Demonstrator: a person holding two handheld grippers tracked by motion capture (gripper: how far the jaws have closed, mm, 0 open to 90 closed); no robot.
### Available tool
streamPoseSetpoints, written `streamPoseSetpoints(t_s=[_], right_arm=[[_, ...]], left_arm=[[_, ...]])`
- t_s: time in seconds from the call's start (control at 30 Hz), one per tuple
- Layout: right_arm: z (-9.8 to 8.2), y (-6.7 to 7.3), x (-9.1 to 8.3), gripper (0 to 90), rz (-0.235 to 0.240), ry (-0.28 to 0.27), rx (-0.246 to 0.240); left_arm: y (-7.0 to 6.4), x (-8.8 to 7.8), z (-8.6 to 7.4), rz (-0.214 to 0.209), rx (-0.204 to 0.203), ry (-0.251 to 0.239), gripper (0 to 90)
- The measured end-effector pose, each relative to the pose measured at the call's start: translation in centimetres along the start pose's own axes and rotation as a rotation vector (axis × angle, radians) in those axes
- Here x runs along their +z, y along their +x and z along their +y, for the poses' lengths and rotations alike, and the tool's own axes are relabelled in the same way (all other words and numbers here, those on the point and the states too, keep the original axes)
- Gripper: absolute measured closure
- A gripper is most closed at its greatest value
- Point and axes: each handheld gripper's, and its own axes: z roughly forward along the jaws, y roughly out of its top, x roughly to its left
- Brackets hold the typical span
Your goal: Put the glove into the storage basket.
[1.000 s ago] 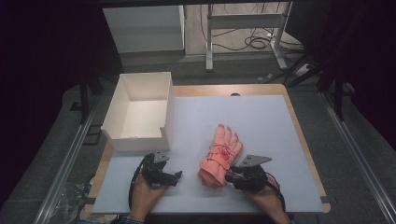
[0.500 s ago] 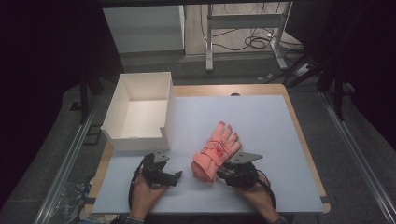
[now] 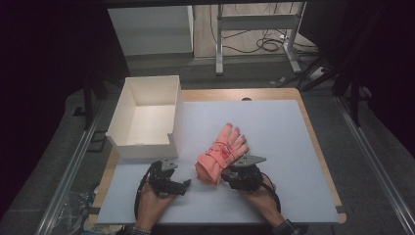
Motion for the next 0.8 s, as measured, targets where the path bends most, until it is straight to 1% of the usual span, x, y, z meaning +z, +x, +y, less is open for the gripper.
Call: streamPoseSetpoints(t_s=[0.17, 0.33, 0.53, 0.67, 0.7, 0.73, 0.8], right_arm=[[-0.1, 0.1, -0.3, 48.2, 0.005, 0.013, -0.019], [-0.4, -0.5, -1.3, 45.6, -0.016, 0.013, -0.026], [-1.0, -2.3, -3.3, 40.7, -0.065, 0.008, -0.012], [-1.7, -3.9, -4.6, 35.3, -0.124, 0.004, -0.005], [-1.9, -4.2, -4.9, 33.8, -0.134, 0.005, 0.002], [-2.1, -4.6, -5.1, 32.2, -0.142, 0.006, 0.007], [-2.5, -5.3, -5.6, 29.2, -0.159, 0.018, 0.015]], left_arm=[[0.0, 0.0, 0.1, 0.000, 0.000, 0.006, 0.0], [0.0, 0.0, 0.1, -0.002, 0.000, 0.005, 0.0], [0.0, 0.0, 0.0, -0.004, -0.003, 0.001, 0.0], [0.1, 0.0, 0.0, -0.009, -0.004, 0.000, 0.0], [0.0, 0.0, 0.0, -0.009, -0.006, -0.004, 0.0], [0.0, -0.1, 0.0, -0.011, 0.001, -0.005, 0.0], [0.0, -0.2, 0.1, -0.029, 0.004, -0.002, 0.7]])
